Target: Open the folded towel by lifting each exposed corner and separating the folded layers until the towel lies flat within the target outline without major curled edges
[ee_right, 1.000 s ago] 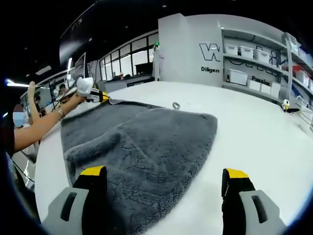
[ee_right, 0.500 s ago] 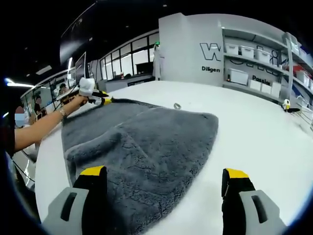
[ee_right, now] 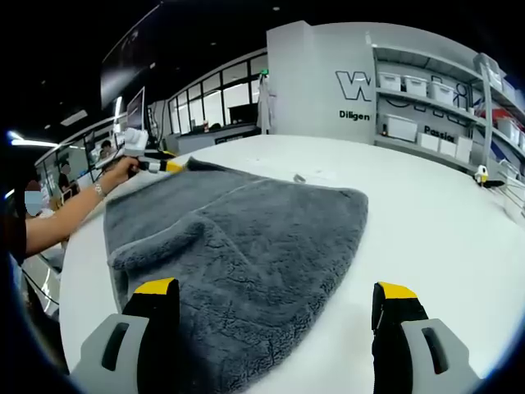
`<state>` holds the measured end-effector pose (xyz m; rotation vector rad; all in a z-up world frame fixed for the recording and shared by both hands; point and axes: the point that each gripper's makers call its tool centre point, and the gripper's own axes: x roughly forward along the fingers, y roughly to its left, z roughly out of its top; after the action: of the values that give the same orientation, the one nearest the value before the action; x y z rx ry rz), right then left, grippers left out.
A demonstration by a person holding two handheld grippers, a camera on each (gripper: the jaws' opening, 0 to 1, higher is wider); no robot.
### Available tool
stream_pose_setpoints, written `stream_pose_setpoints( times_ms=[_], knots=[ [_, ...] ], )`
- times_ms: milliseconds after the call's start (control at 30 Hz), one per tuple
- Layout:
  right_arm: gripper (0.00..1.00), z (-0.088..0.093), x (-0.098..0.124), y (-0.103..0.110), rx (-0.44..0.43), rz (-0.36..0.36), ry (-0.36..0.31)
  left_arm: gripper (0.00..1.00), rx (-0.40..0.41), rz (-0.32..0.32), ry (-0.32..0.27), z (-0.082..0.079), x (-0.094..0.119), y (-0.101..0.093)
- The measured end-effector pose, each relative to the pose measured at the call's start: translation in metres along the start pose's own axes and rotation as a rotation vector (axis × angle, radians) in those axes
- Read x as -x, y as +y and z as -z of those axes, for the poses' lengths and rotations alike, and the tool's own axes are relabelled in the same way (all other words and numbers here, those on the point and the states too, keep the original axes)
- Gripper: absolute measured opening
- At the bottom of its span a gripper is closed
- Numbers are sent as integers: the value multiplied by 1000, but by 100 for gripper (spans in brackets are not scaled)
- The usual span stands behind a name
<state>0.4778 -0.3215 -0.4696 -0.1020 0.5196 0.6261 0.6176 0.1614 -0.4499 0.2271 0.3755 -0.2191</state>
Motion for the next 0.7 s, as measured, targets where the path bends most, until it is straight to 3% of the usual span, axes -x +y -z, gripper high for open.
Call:
stream_pose_setpoints(
  times_ms=[200,300,367,467,700],
  knots=[
    [99,2,-1,-2,-6,4,8,82,13,84,-80,-4,34,-12],
    [99,3,-1,-3,-7,9,8,92,5,151,-107,-7,48,-27],
    [99,4,-1,-4,-13,12,9,100,32,241,-119,-9,61,-46],
    [99,5,-3,-7,-13,15,20,99,28,308,-150,-12,78,-64],
    [99,-1,-2,6,3,-39,5,99,10,345,-188,-8,97,-81]
  ],
)
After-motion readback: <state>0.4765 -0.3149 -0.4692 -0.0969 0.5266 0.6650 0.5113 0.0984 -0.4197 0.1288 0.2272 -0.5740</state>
